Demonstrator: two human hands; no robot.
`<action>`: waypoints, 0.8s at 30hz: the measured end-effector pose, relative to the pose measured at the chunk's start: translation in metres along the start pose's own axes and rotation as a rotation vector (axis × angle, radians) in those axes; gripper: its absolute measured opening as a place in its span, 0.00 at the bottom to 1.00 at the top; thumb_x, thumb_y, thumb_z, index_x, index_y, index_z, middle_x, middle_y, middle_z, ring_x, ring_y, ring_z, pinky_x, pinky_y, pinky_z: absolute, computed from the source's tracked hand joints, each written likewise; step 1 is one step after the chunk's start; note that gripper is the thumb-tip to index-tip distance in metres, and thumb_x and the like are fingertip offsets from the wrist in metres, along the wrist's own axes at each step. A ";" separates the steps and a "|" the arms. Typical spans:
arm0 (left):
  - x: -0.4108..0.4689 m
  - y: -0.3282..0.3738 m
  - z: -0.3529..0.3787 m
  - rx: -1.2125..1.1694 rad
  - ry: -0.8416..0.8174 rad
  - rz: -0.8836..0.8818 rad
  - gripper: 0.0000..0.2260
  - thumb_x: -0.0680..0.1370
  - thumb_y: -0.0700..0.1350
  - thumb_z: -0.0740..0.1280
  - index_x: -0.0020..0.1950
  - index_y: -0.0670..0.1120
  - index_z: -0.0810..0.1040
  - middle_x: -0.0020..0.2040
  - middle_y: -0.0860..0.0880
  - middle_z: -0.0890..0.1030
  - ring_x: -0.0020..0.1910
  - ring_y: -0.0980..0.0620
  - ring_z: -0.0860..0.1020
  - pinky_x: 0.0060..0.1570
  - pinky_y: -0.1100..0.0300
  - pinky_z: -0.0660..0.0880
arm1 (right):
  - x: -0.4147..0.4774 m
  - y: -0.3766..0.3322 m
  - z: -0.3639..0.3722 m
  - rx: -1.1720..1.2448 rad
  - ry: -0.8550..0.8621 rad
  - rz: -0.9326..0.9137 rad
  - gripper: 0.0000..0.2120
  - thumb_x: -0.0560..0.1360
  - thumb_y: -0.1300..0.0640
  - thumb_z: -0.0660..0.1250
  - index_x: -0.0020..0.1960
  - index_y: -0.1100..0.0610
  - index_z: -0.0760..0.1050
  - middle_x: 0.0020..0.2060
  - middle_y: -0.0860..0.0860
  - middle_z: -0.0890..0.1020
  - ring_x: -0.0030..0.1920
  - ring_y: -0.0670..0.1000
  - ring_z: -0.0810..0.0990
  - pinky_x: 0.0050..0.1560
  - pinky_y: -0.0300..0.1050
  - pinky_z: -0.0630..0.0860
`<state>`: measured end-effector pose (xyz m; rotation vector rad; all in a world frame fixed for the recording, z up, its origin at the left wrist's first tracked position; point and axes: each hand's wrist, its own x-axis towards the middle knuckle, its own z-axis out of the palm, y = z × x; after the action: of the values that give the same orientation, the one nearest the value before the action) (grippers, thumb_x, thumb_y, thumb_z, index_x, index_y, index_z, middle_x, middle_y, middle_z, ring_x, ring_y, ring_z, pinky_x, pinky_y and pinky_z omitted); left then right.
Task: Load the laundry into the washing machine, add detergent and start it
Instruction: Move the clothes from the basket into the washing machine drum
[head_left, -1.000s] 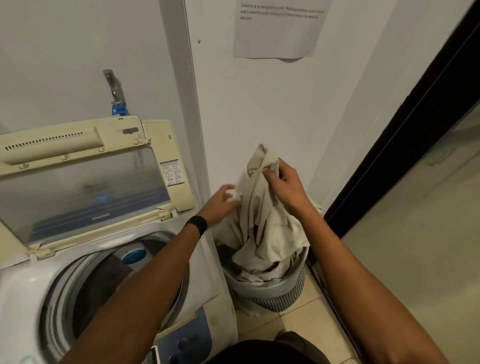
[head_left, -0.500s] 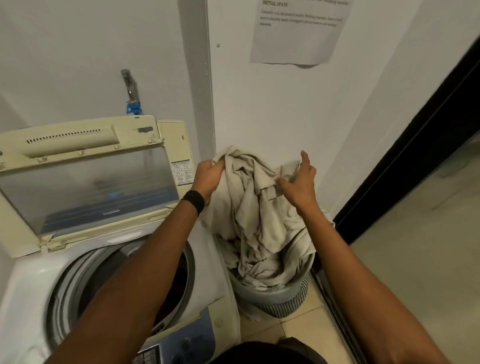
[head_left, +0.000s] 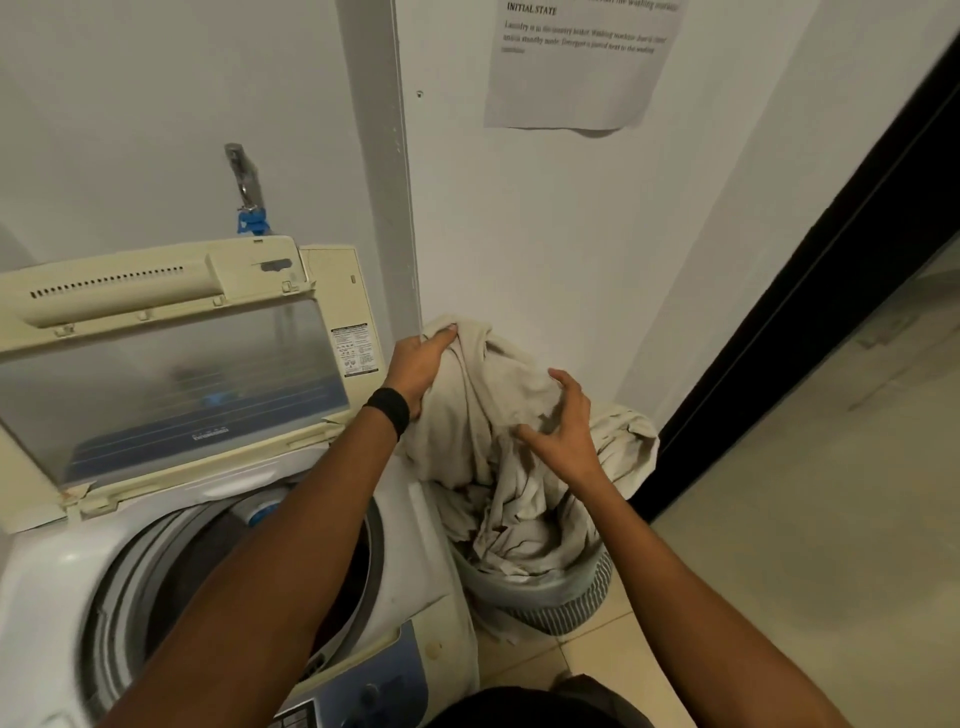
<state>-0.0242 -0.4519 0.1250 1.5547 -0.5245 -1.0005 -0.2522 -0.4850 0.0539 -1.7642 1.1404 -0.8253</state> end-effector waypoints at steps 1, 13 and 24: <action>0.000 0.000 0.000 0.006 -0.004 0.004 0.16 0.79 0.53 0.72 0.60 0.42 0.83 0.53 0.44 0.86 0.54 0.44 0.84 0.52 0.56 0.80 | 0.001 0.001 -0.003 0.058 -0.001 0.039 0.38 0.71 0.59 0.78 0.74 0.47 0.62 0.65 0.47 0.69 0.63 0.45 0.71 0.62 0.33 0.72; -0.027 -0.010 0.025 0.498 -0.028 0.739 0.26 0.72 0.52 0.73 0.69 0.49 0.72 0.57 0.50 0.72 0.55 0.50 0.76 0.55 0.55 0.77 | 0.028 -0.081 -0.027 -0.002 0.261 -0.046 0.05 0.68 0.58 0.70 0.42 0.50 0.78 0.33 0.46 0.78 0.32 0.43 0.73 0.34 0.42 0.71; -0.029 -0.009 0.046 0.120 0.032 0.616 0.04 0.78 0.41 0.66 0.50 0.44 0.80 0.39 0.48 0.79 0.38 0.51 0.76 0.43 0.59 0.73 | 0.043 -0.098 -0.052 -0.481 0.064 -0.182 0.08 0.74 0.47 0.71 0.49 0.46 0.73 0.38 0.46 0.80 0.39 0.50 0.78 0.37 0.47 0.71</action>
<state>-0.0793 -0.4525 0.1263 1.3773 -0.9815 -0.4760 -0.2454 -0.5194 0.1673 -2.2776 1.3123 -0.7584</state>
